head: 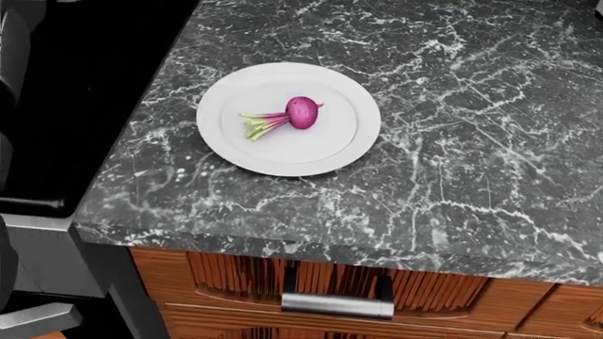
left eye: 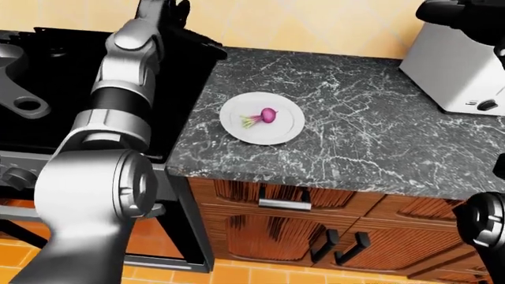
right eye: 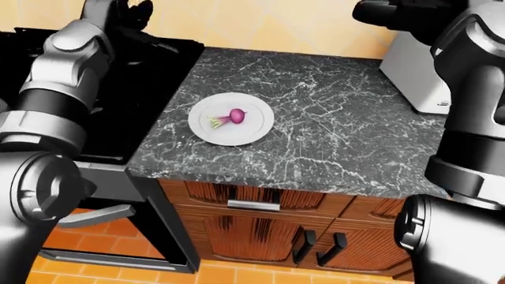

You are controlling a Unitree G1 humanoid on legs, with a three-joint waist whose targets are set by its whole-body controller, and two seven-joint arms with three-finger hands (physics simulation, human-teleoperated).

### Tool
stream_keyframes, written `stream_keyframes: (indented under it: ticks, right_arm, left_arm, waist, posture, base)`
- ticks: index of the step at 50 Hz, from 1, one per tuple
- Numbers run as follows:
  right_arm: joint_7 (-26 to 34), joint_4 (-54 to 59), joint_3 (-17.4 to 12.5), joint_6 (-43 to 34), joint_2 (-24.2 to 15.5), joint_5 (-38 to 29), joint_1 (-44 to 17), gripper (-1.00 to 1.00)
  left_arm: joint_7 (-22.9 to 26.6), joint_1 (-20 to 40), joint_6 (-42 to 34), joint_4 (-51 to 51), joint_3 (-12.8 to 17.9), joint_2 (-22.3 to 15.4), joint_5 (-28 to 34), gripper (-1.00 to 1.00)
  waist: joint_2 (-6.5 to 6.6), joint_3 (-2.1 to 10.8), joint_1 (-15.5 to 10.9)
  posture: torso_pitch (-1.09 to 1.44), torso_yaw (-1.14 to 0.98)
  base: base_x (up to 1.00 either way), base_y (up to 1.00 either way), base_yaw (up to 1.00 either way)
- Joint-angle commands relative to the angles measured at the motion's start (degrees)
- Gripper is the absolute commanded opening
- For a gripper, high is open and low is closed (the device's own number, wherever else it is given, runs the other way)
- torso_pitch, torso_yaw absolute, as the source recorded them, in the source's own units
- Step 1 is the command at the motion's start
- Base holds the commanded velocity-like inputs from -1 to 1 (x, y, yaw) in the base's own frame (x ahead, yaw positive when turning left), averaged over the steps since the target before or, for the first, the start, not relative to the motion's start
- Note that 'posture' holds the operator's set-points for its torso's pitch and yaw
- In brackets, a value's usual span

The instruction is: Pick the beet from the pan and place it on the plate.

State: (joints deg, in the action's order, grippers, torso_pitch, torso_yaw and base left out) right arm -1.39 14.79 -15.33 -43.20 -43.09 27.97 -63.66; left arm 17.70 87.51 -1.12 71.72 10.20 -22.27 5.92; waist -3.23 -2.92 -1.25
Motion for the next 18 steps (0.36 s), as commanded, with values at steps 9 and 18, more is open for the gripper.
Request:
stream_keyframes:
  ticks: [9,18]
  right_arm:
    - [4.0,2.5,0.5,4.1,0.0,-6.0,-5.7,1.00]
    - [7.2,6.5,0.7,8.5,1.4,-9.8,-8.7,1.00]
  left_arm:
    - [-6.3,2.8,3.8,-3.5,1.1,-2.5,-6.1,1.00]
    - [-9.4,0.9,6.4,-5.7,1.7,-3.8,-10.5,1.00]
  waist:
    - [0.58,1.82,0.2]
    - [1.23,1.73,0.4]
  posture:
    - [0.00,0.00]
    - [0.00,0.00]
  base:
    - [0.00,0.00,0.00]
    - [0.00,0.00,0.00]
